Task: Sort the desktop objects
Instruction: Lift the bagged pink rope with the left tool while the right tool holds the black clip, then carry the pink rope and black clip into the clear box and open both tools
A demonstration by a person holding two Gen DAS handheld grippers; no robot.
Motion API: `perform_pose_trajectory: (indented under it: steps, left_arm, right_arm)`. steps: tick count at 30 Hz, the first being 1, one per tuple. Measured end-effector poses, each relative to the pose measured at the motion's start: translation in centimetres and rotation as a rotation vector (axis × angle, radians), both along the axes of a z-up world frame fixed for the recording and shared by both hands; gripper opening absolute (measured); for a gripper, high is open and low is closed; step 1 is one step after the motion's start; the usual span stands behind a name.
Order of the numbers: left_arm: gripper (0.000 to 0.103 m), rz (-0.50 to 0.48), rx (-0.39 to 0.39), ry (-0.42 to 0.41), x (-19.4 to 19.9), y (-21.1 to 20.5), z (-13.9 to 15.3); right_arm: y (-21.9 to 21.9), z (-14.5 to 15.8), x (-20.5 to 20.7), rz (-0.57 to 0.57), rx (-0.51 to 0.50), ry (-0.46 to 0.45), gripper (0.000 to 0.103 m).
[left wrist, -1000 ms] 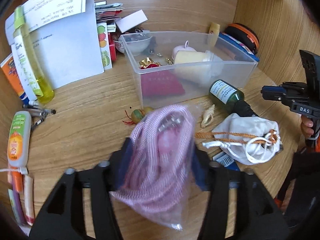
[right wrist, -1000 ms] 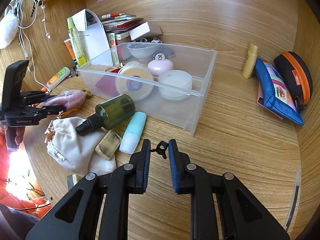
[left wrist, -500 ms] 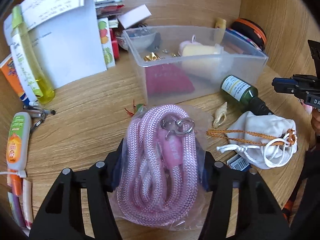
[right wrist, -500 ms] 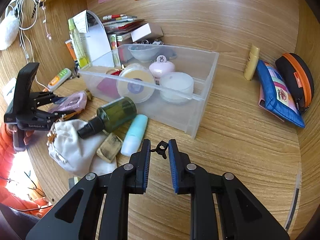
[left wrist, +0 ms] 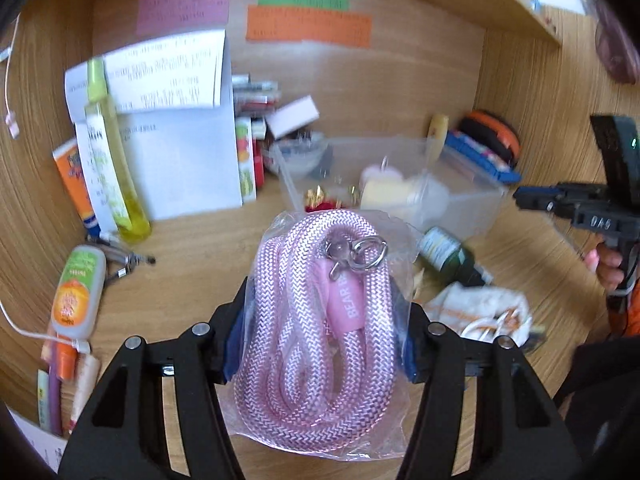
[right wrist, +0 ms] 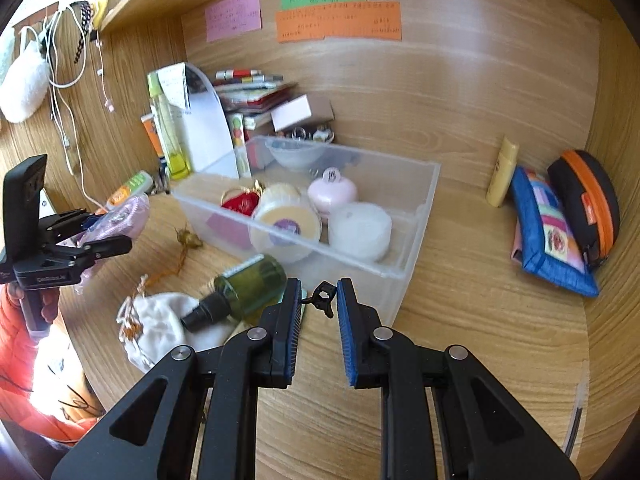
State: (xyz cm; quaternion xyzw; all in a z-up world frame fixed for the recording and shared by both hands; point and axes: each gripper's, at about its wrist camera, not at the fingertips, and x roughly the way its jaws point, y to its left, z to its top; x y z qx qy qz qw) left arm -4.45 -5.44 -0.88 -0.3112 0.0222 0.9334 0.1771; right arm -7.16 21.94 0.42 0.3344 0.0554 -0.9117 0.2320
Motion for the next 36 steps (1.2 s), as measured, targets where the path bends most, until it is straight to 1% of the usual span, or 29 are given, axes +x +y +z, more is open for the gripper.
perform_pose_trajectory:
  steps: [2,6,9,16,20,23,29,34,36]
  left_arm:
    - [0.059,-0.002,0.023,0.030,-0.3,0.1,1.0]
    - [0.059,-0.004,0.044,0.062,-1.2,0.3,2.2]
    - [0.059,0.000,0.057,0.072,-2.3,0.7,2.9]
    - [0.059,0.015,0.028,0.091,-6.1,2.4,4.7]
    - [0.059,-0.003,0.016,0.103,-8.0,3.8,5.7]
    - [0.059,-0.019,0.022,0.100,-9.1,4.7,6.0]
    - [0.059,-0.030,0.039,0.061,-11.8,6.3,5.4]
    - [0.059,-0.003,0.037,0.017,-13.9,6.8,3.4]
    - [0.059,0.008,0.033,-0.019,-14.7,6.8,2.2]
  right_arm:
    - [0.1,0.5,-0.1,-0.003,-0.010,0.013,0.016]
    - [0.2,1.7,-0.6,-0.006,-0.034,0.044,0.016]
    - [0.2,2.5,-1.3,-0.010,-0.045,0.063,0.016]
    - [-0.2,3.7,-4.0,-0.014,-0.053,0.067,0.016]
    - [-0.5,4.2,-5.7,-0.014,-0.059,0.066,0.016]
    - [-0.7,4.5,-6.8,-0.013,-0.065,0.062,0.016]
    - [-1.4,4.4,-9.3,-0.016,-0.065,0.039,0.016]
    - [-1.6,2.5,-10.8,-0.036,-0.067,-0.003,0.016]
    - [-1.5,1.5,-11.3,-0.043,-0.057,-0.026,0.016]
